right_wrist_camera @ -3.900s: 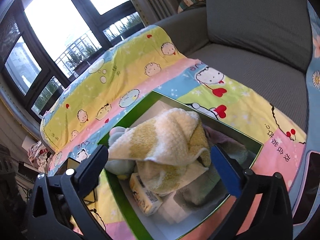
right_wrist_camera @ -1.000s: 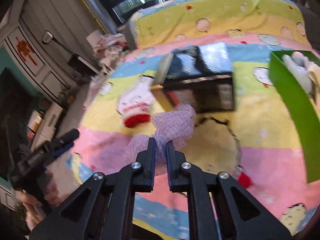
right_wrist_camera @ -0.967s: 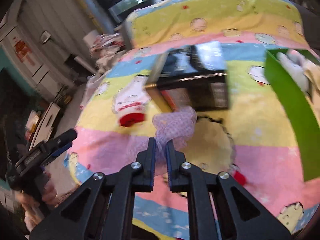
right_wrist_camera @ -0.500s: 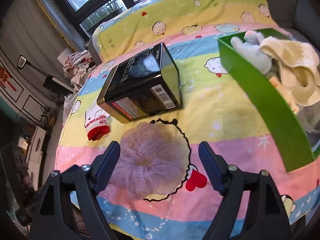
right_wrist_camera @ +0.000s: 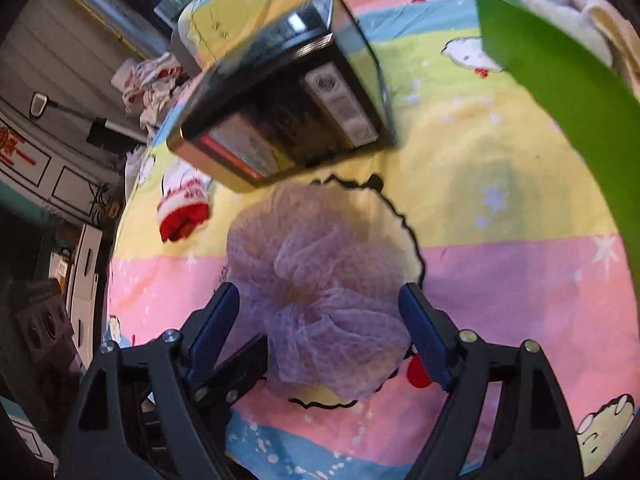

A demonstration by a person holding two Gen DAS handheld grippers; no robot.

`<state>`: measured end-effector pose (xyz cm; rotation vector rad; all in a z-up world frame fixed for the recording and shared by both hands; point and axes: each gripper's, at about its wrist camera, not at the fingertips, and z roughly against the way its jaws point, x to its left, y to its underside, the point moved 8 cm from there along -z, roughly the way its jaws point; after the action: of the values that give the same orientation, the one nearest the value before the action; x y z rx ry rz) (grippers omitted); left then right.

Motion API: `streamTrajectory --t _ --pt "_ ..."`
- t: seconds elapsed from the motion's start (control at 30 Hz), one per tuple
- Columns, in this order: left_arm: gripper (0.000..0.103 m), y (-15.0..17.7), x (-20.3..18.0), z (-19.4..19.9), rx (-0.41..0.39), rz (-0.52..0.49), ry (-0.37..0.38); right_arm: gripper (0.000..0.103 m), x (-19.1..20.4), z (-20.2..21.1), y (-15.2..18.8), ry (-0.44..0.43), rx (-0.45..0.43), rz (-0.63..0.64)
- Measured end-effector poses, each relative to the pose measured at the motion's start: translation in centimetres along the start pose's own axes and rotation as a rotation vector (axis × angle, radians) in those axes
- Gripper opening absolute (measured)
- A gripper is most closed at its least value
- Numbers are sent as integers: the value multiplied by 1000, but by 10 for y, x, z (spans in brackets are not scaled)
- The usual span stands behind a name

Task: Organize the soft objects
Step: 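Grasp the lilac mesh bath puff with the right gripper, then lift the bath puff and carry it over the green box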

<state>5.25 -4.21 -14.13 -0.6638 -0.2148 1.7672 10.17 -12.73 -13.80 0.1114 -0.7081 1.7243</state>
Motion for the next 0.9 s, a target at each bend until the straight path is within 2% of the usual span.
streamTrajectory --t 0.03,0.13,0.2,0.23,0.27,0.37,0.57,0.9 --pt "46 0 -2 -2 2 -10 -4 73 4 -2 2 -13 11 13" --pt "39 0 -8 -5 -8 -40 -9 57 6 -3 2 17 -10 51" --pt "37 -1 -12 -5 -20 -57 -15 45 4 -3 1 14 -16 44" --pt "37 -2 -13 -5 -25 -59 -18 33 4 -3 2 9 -14 43" --pt "37 -3 -15 -5 -26 -64 -25 30 5 -2 2 -13 -9 41" --pt "37 -7 -20 3 -58 -84 -46 28 11 7 0 -26 -41 66" --pt "37 -19 -38 27 -127 -117 -23 28 20 38 -7 -51 -134 86" --pt "37 -47 -101 65 -258 -253 -3 30 10 118 -27 -77 -343 59"
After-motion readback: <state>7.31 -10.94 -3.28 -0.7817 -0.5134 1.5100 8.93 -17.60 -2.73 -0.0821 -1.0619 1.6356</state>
